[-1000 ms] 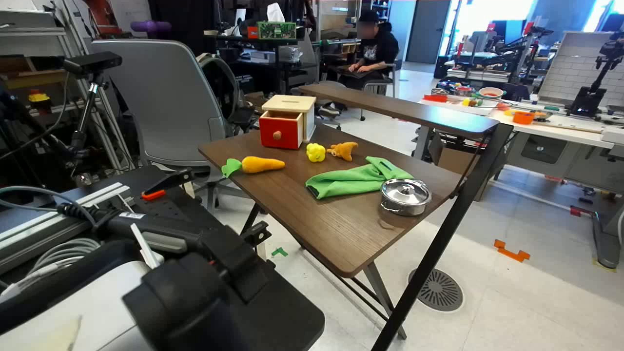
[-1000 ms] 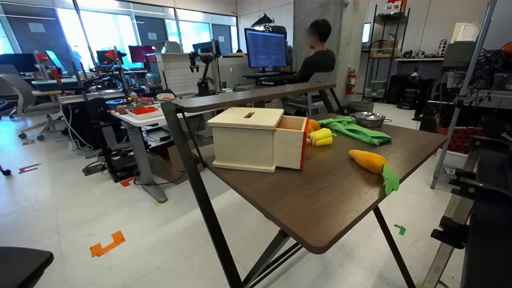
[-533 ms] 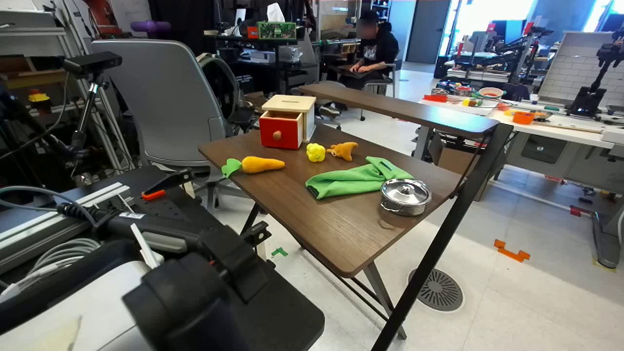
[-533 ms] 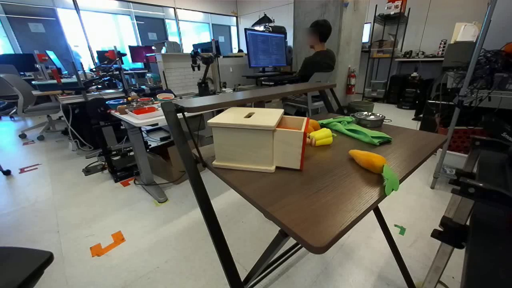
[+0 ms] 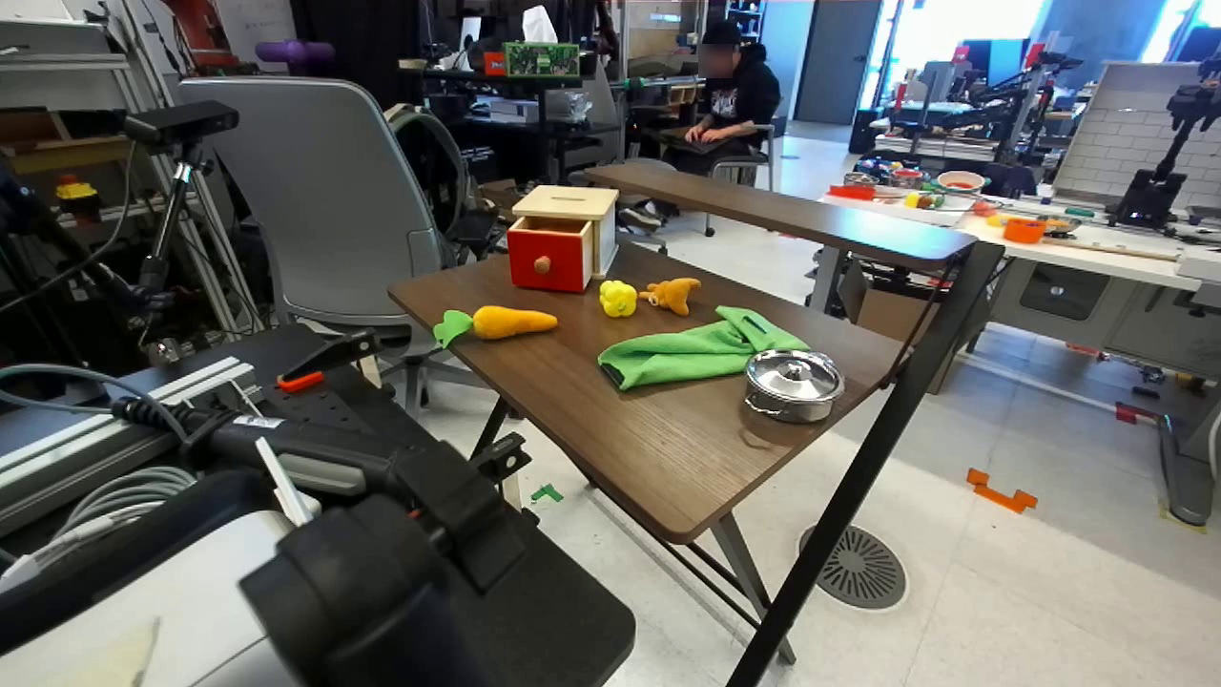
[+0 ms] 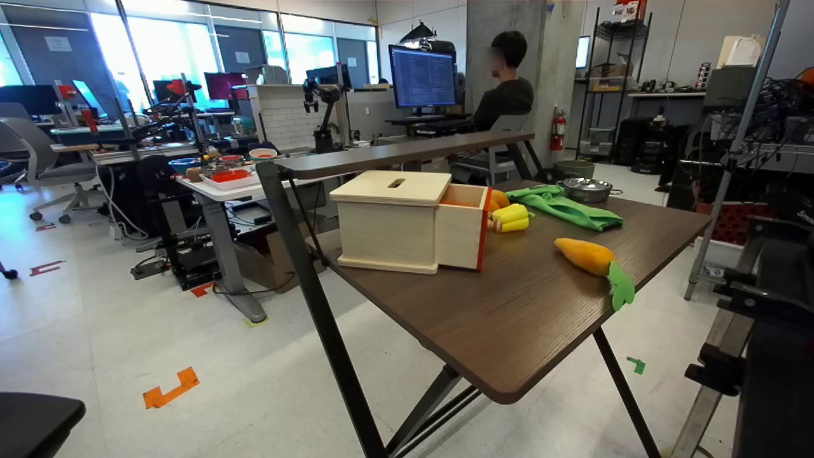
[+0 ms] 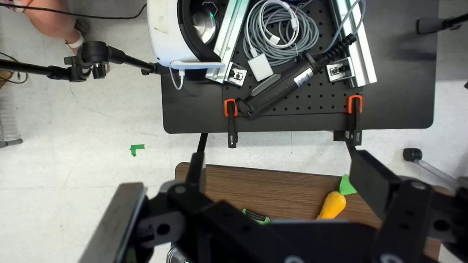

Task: Move the carrot to the right

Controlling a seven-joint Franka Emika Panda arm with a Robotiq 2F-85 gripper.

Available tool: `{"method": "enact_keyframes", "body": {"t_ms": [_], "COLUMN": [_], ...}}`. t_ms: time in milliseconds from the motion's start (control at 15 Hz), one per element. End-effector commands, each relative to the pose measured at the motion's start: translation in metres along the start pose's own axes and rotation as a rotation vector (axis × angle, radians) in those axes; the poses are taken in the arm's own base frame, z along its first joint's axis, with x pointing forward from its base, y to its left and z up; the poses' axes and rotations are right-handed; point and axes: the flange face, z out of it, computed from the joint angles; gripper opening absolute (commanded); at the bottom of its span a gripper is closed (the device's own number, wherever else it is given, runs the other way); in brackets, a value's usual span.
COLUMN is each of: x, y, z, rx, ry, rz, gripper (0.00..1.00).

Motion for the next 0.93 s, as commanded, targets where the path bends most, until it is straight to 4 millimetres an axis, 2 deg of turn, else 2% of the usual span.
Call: {"method": "enact_keyframes", "body": {"t_ms": [0, 133, 333, 600, 867], "x": [0.0, 0.019, 0.056, 0.103, 0.144], "y": [0.0, 0.005, 0.003, -0.019, -0.051], "z": [-0.001, 0.009, 0.037, 0.075, 0.106], "rx": [0.0, 0.034, 0.107, 0.16, 0.119], "ry": [-0.001, -0.065, -0.142, -0.212, -0.141], "rz": [0.0, -0.009, -0.045, 0.001, 0.097], "gripper": [1.0, 1.0, 1.0, 1.0, 1.0]}}
